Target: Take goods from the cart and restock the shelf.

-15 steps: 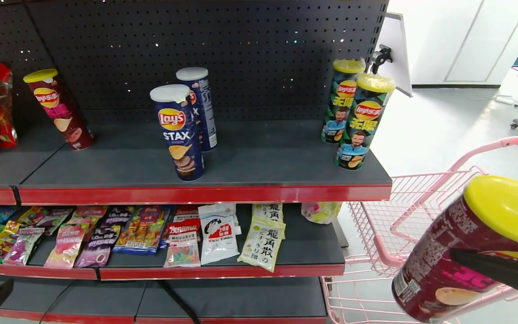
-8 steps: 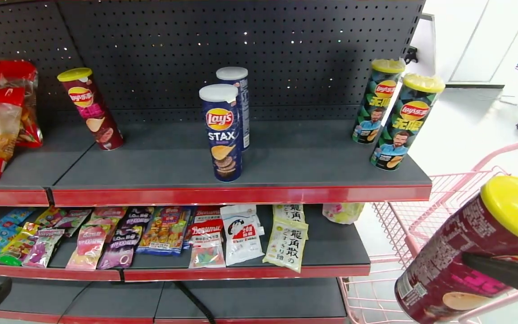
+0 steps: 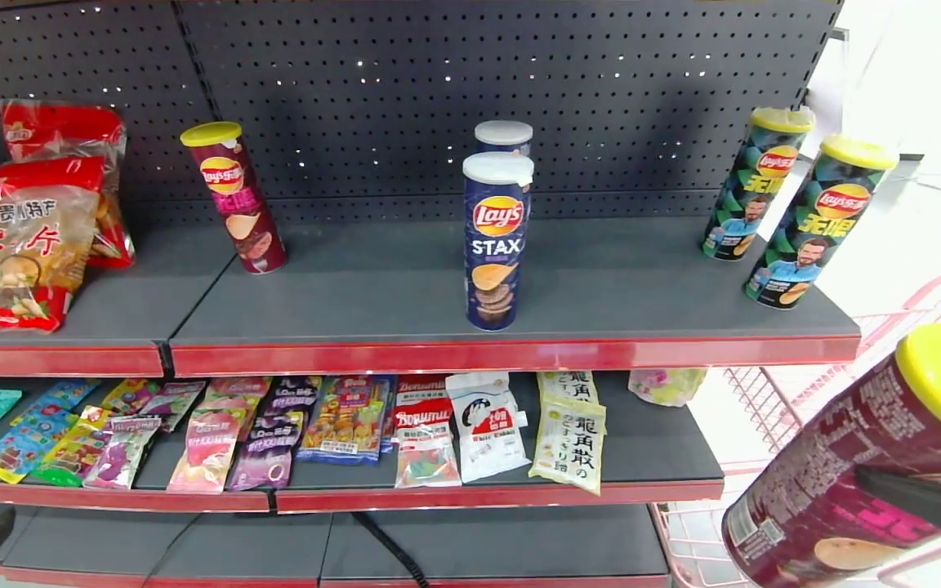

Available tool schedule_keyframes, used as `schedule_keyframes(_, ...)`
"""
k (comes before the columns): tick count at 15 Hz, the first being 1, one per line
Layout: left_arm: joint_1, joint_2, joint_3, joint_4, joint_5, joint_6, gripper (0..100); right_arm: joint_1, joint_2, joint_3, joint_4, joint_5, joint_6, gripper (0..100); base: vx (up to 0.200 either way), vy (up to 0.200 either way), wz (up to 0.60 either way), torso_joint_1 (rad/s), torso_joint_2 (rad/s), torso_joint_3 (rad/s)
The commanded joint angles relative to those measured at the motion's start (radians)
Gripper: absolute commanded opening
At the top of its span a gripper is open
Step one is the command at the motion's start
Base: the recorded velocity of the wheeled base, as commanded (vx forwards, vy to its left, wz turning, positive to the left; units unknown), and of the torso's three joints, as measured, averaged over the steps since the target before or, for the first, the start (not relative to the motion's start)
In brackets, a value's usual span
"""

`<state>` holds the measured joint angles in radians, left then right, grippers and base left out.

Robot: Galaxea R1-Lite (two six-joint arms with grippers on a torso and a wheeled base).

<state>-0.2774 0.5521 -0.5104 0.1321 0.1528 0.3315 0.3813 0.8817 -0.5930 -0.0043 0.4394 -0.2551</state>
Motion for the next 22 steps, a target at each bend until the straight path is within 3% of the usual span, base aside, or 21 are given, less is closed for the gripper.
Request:
schedule_keyframes(1,0.0,-0.003,0.001,0.0,0.001,0.0,100,0.002,-0.003,0.001,0.0,0.001,-0.001,0,0.0,0.2,0.0,0.002,0.01,0.002)
schedule_keyframes(19,0.0,-0.011,0.003,0.0,0.001,0.035,100,0.036,-0.041,0.019,-0.002,-0.004,-0.001,0,0.0,0.2,0.0,0.001,0.0,0.003)
schedule_keyframes(22,0.0,-0.011,0.001,0.0,0.001,0.037,100,0.034,-0.041,0.019,-0.002,-0.004,-0.001,0,0.0,0.0,0.0,0.0,0.0,0.0)
